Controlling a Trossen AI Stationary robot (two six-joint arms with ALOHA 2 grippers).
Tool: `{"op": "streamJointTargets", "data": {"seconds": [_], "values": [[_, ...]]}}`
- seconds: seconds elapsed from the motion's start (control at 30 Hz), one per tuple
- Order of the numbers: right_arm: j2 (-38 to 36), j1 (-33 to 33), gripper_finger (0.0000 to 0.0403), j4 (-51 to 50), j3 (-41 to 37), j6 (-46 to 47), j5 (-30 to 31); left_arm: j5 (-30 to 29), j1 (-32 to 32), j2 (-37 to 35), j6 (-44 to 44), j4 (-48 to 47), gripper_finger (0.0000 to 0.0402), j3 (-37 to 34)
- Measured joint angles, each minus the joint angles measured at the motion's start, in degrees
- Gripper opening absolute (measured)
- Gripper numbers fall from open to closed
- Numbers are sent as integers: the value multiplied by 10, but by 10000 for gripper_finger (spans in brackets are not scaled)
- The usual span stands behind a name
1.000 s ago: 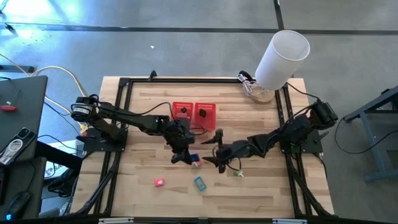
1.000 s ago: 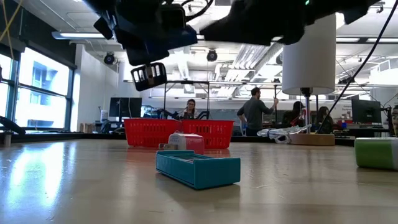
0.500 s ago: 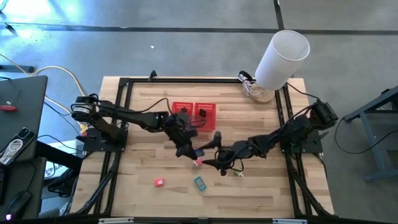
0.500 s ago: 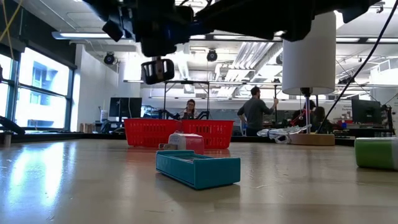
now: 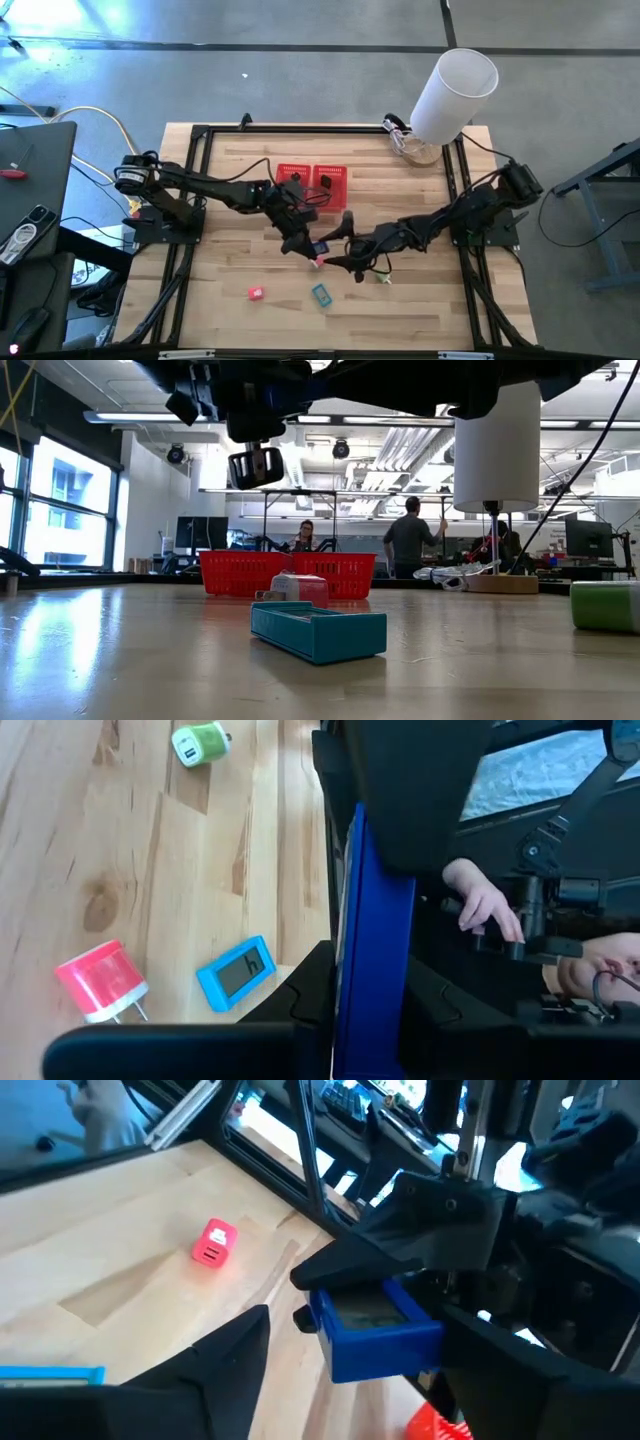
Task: Pick & Place Office items
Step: Put the dark blue digital clock into the right red bin
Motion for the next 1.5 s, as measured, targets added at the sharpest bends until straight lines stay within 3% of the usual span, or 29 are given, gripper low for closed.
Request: {"op": "streamJointTargets", "data": {"seconds": [0.17, 0.47, 1.03, 1.3, 1.5], "values": [[0, -16, 233, -2, 0, 32, -34, 9, 0, 0, 1, 0, 51, 0], [1, -16, 198, -5, 0, 3, -40, 40, 2, 41, -2, 29, 51, 0], [1, -17, 190, -22, 0, 2, -49, 73, 13, 49, -18, 60, 51, 0], [0, -17, 145, -25, 0, 5, -60, 71, 13, 49, -17, 57, 51, 0], [0, -17, 145, -25, 0, 7, -63, 71, 13, 49, -2, 60, 67, 0]]}}
